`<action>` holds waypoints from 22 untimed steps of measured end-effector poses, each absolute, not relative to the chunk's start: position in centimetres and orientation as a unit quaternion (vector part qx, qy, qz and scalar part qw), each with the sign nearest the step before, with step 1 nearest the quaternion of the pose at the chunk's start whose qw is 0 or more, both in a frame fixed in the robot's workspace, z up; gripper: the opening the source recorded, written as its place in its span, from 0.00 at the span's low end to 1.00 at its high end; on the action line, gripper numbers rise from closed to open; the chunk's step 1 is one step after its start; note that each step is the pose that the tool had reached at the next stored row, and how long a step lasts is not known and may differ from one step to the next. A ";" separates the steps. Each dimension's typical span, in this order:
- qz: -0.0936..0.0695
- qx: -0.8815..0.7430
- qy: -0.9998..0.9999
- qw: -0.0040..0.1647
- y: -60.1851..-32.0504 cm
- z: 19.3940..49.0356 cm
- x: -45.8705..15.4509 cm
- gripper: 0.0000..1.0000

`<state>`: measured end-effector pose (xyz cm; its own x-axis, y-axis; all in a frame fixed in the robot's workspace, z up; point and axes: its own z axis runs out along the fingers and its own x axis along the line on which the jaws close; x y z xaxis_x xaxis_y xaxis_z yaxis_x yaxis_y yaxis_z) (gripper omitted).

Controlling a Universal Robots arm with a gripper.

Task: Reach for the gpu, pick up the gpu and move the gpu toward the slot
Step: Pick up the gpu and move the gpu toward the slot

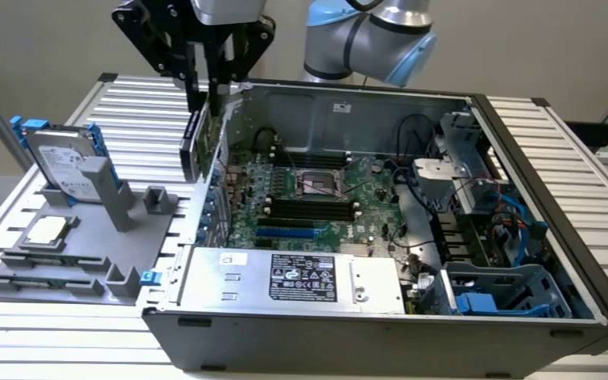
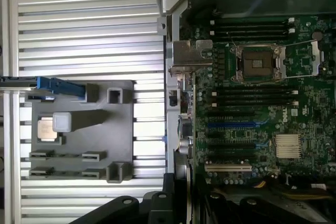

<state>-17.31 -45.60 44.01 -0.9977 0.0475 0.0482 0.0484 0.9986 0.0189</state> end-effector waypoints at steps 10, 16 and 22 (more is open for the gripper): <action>-0.011 -0.024 -0.999 0.024 -45.6 44.0 -12.8 0.26; -0.011 -0.024 -0.999 0.024 -45.1 43.7 -10.0 0.26; -0.011 -0.024 -0.999 0.024 -43.9 43.0 -7.4 0.26</action>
<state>-7.39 -43.89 43.00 -0.9977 0.0473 0.0484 0.0483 0.9986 0.0206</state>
